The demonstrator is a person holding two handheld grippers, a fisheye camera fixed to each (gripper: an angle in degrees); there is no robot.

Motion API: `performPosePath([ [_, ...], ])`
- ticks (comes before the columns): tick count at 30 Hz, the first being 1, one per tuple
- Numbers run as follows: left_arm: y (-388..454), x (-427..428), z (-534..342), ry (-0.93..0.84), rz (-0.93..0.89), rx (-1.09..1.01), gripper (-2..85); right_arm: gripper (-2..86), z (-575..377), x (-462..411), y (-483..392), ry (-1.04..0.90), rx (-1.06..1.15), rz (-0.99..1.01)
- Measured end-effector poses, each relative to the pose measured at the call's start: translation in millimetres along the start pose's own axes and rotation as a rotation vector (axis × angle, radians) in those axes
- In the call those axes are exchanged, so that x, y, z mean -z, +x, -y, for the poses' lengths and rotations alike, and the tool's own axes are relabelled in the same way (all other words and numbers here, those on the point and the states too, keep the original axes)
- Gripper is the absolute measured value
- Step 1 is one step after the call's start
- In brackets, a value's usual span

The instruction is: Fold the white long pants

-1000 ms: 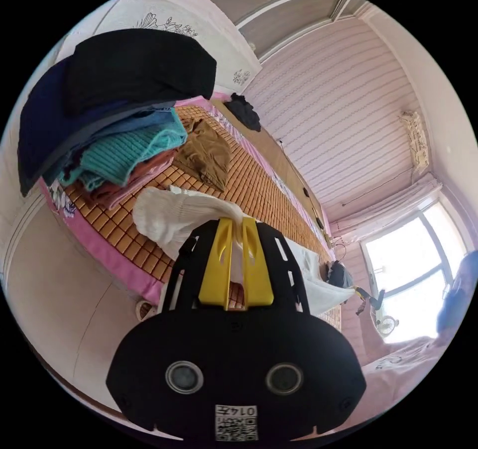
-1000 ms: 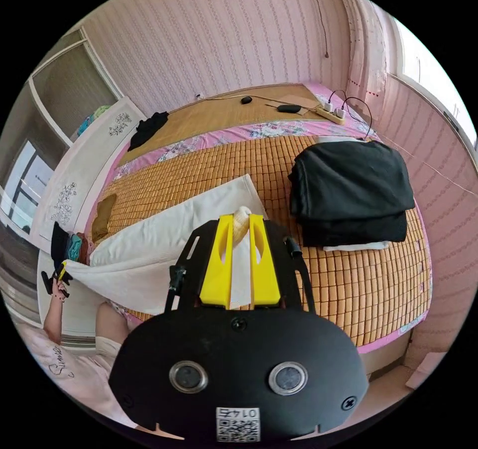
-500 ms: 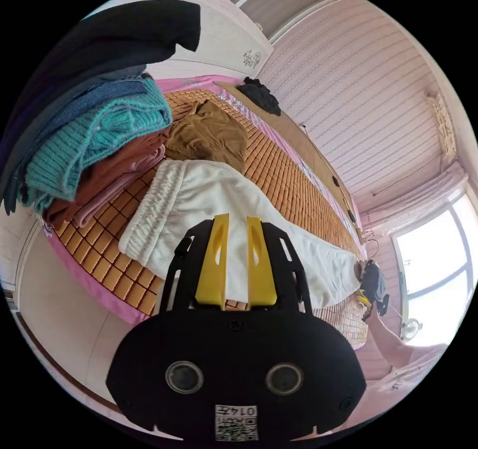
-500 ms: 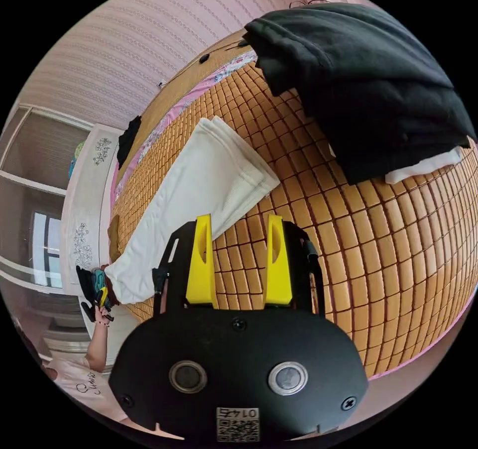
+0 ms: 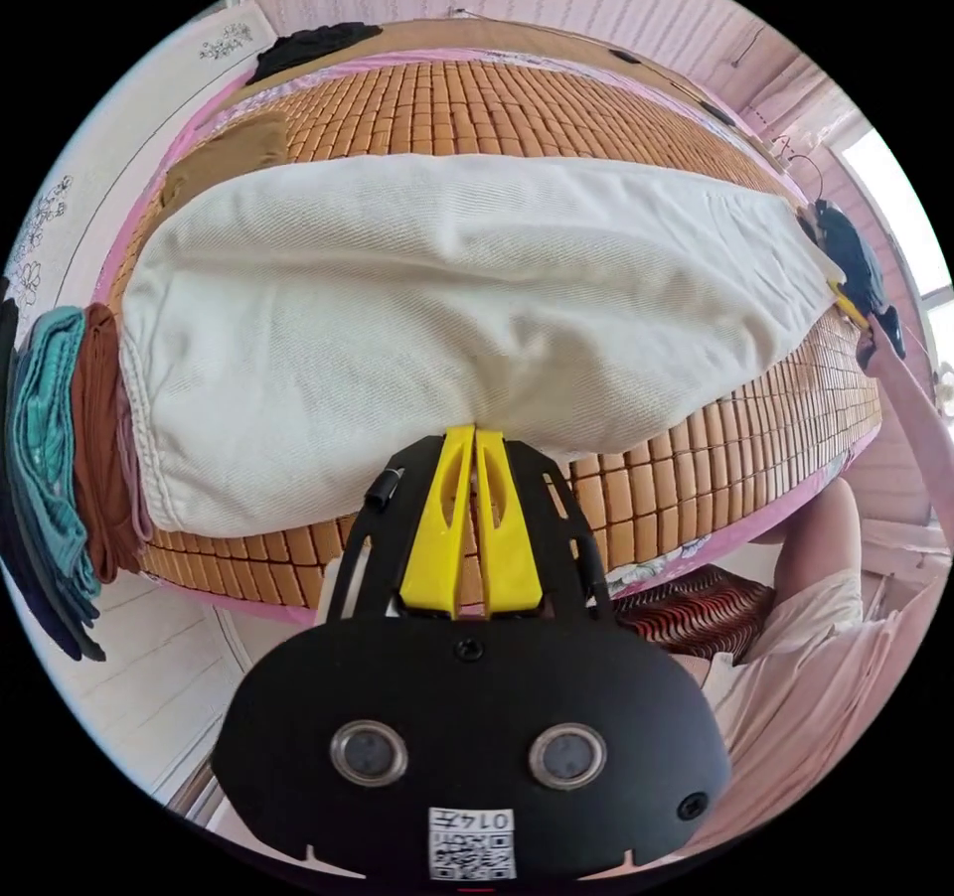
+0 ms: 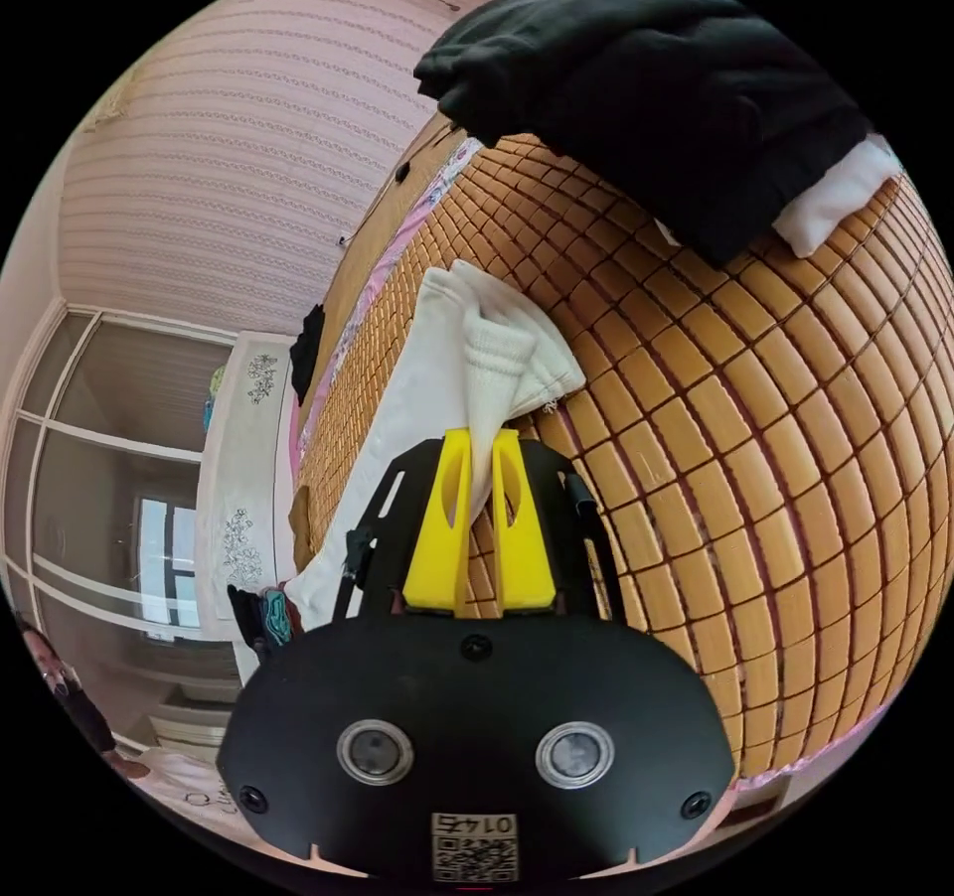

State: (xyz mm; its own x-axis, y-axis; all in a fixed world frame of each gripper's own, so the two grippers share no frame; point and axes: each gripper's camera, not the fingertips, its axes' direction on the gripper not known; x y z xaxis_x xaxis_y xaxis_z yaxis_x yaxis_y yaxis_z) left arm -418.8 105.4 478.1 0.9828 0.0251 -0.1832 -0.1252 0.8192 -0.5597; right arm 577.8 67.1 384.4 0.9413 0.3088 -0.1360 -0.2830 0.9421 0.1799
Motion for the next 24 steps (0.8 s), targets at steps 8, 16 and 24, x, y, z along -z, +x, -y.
performPosePath([
  [8, 38, 13, -19, -0.183, -0.100, -0.102, -1.0, 2.3, -140, 154, 37, 0.004, -0.018, -0.100],
  [16, 89, 23, -53, -0.188, -0.165, -0.174, -0.9, 5.0, -153, 213, 18, -0.034, 0.000, -0.373],
  [24, 109, 113, -45, 0.058, -0.013, -0.292, 4.4, 5.7, -107, 222, -103, 0.087, 0.384, -0.657],
])
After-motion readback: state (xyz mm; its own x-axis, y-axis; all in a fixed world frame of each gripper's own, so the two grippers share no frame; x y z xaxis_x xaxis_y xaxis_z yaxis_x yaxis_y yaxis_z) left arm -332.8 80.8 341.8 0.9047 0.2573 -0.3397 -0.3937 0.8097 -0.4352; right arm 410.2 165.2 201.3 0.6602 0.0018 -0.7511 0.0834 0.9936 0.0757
